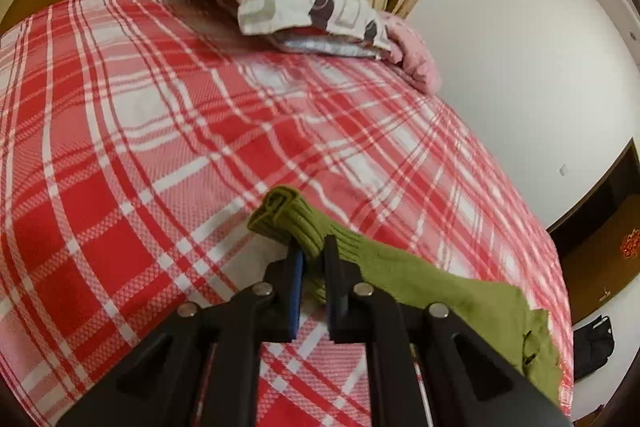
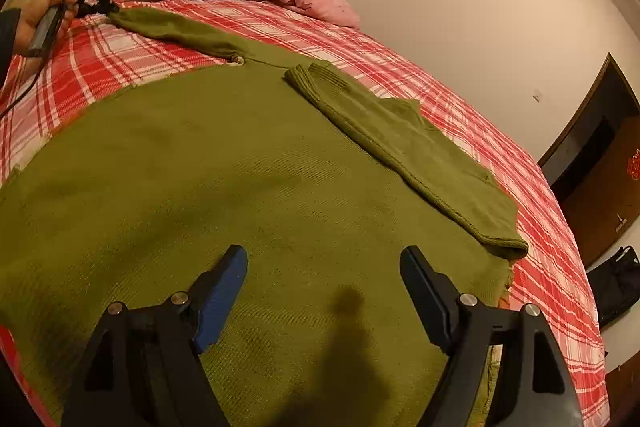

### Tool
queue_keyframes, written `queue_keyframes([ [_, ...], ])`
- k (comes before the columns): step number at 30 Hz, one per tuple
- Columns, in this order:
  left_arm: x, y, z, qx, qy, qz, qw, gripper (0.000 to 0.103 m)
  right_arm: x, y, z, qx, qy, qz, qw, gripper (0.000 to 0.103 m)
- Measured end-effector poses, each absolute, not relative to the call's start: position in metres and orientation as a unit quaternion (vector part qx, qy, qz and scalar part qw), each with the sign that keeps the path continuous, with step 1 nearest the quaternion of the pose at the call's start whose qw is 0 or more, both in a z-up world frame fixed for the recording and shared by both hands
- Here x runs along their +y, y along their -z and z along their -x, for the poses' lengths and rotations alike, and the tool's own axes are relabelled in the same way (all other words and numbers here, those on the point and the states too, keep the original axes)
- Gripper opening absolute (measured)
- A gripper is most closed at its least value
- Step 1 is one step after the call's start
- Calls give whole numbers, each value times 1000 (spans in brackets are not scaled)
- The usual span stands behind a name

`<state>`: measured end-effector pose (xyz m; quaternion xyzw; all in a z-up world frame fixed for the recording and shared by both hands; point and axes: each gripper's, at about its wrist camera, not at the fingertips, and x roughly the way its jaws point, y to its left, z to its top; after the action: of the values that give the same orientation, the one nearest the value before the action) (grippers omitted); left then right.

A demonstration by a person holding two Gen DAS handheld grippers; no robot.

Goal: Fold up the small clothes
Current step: 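Reach the left tool to the other sleeve cuff and grasp it, then lift the cuff with the left tool and fold the sleeve across the body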

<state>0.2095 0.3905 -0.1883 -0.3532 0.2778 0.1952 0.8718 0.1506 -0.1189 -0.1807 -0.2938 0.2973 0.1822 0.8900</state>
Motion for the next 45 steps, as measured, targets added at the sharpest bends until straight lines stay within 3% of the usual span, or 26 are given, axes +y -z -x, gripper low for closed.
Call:
queue_keyframes([
  [5, 385, 164, -200, 236, -185, 348, 888, 10, -124, 180, -152, 304, -184, 278, 893, 79],
  [6, 385, 162, -198, 235, -186, 352, 887, 14, -125, 180, -151, 303, -184, 278, 893, 79],
  [10, 389, 180, -204, 276, -212, 359, 866, 19, -123, 181, -150, 300, -180, 280, 894, 79],
  [11, 392, 188, -205, 285, -223, 365, 858, 35, -123, 181, -150, 299, -180, 280, 894, 79],
  [12, 395, 195, -204, 292, -234, 372, 849, 59, -123, 182, -150, 299, -180, 280, 894, 79],
  [13, 400, 202, -200, 289, -247, 387, 840, 69, -123, 181, -150, 299, -180, 280, 894, 79],
  [17, 403, 206, -197, 264, -237, 397, 847, 73, -124, 182, -150, 299, -180, 279, 895, 79],
  [20, 402, 206, -206, 273, -233, 381, 852, 69, -123, 182, -149, 299, -179, 280, 895, 79],
  [22, 401, 207, -212, 282, -230, 371, 854, 50, -124, 183, -149, 299, -178, 280, 895, 79],
  [24, 400, 210, -217, 293, -213, 373, 854, 10, -124, 183, -149, 299, -178, 280, 895, 79],
  [34, 384, 173, -217, 247, -186, 377, 873, 10, -126, 180, -150, 297, -180, 271, 898, 79],
  [45, 305, 84, -248, 194, -81, 366, 906, 9, -143, 165, -144, 284, -182, 241, 910, 79],
])
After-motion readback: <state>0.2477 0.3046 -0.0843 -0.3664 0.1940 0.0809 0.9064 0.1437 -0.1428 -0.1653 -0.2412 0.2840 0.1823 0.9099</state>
